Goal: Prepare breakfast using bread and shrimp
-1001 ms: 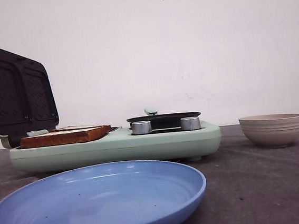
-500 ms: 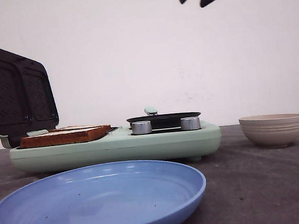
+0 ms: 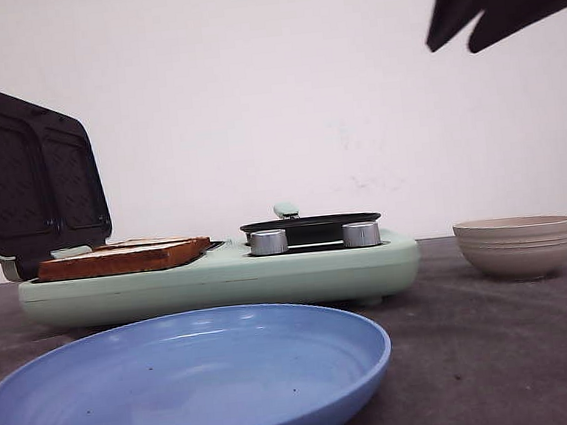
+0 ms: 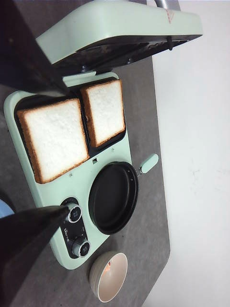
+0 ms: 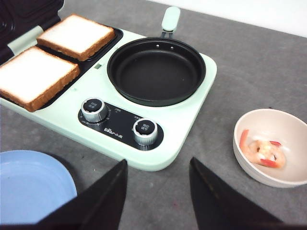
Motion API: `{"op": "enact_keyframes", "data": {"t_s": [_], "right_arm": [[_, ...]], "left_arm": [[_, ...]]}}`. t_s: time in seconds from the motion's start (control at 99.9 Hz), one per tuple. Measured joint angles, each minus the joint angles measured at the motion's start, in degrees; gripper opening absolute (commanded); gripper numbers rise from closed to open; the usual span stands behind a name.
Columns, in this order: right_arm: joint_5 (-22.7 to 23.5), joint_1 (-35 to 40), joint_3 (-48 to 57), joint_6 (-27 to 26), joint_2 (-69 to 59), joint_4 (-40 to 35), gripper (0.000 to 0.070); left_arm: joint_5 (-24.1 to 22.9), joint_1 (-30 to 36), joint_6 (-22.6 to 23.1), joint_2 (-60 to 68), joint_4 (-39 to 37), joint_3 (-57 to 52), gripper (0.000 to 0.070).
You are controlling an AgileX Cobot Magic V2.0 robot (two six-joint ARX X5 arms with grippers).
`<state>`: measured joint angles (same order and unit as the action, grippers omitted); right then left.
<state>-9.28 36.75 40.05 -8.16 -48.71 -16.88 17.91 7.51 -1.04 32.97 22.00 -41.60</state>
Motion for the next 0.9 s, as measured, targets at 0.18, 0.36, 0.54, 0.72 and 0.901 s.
{"op": "enact_keyframes", "data": {"t_s": [0.18,0.36,0.54,0.72,0.901], "right_arm": [[-1.5,0.0,-3.7,-1.1,5.6,-0.4,0.003],[-1.9,0.0,-6.5,-2.7,8.5,-2.5,0.0004],[-2.6,0.0,-6.6,-3.7,8.6,-4.0,0.0004],[-2.6,0.0,-6.6,-3.8,8.6,-5.3,0.0004],[-2.6,0.0,-6.8,-3.9,8.6,-6.9,0.0004]], "left_arm": [[0.0,0.0,0.0,0.0,0.0,0.0,0.0393],[-1.2,0.0,0.0,0.0,0.0,0.0,0.0394],[-2.0,-0.1,0.0,0.0,0.0,0.0,0.0398],[-7.4,-2.0,0.1,0.6,1.7,0.0,0.0551],[-7.6,-6.5,0.2,3.3,1.2,0.0,0.0553]]}}
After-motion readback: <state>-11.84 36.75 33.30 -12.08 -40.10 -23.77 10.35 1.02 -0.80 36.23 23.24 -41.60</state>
